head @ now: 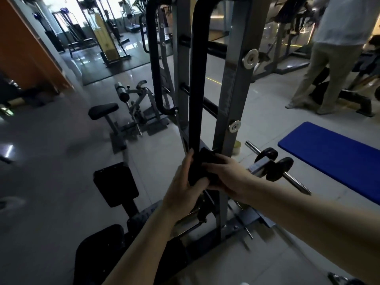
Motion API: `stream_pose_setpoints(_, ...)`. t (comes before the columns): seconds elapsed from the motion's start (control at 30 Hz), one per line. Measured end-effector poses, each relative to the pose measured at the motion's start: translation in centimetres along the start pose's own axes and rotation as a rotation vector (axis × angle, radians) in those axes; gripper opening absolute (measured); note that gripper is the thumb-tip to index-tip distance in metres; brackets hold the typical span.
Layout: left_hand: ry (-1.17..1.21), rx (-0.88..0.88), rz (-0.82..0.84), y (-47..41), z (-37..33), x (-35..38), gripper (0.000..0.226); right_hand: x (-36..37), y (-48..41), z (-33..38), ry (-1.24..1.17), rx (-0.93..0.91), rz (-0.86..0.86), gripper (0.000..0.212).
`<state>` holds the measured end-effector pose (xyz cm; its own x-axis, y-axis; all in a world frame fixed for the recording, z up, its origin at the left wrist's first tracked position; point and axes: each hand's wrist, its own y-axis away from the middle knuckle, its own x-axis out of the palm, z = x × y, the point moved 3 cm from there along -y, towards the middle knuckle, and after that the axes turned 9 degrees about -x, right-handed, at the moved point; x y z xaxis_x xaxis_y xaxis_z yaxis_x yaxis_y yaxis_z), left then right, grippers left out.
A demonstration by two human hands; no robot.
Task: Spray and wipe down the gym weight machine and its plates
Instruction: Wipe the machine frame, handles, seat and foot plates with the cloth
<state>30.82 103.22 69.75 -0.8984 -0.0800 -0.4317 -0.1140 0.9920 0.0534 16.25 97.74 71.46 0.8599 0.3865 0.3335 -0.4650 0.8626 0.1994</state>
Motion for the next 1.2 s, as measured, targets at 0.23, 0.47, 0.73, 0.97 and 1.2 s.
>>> stream_pose_setpoints(0.23,0.095,0.111,-0.356,-1.6,-3.6,-4.4,0.028,-1.4,0.2,5.7,-0.005,-0.228,-0.216,0.017)
stream_pose_setpoints(0.47,-0.111,0.16,-0.445,-5.9,-4.5,-3.5,0.026,2.7,-2.6,14.9,0.355,-0.766,-0.054,0.058)
stream_pose_setpoints(0.73,-0.07,0.198,-0.448,-6.7,-3.4,-3.6,0.022,1.3,-3.9,7.6,0.548,-0.809,-0.168,0.049)
stream_pose_setpoints(0.97,-0.063,0.179,-0.454,-6.7,-3.3,-3.6,0.025,-0.4,-4.5,-2.4,1.089,-0.651,-0.185,0.047)
stream_pose_setpoints(1.2,-0.134,0.199,-0.447,-6.2,-1.4,-3.0,0.025,-3.0,-2.6,-9.3,1.064,-0.418,-0.241,0.044)
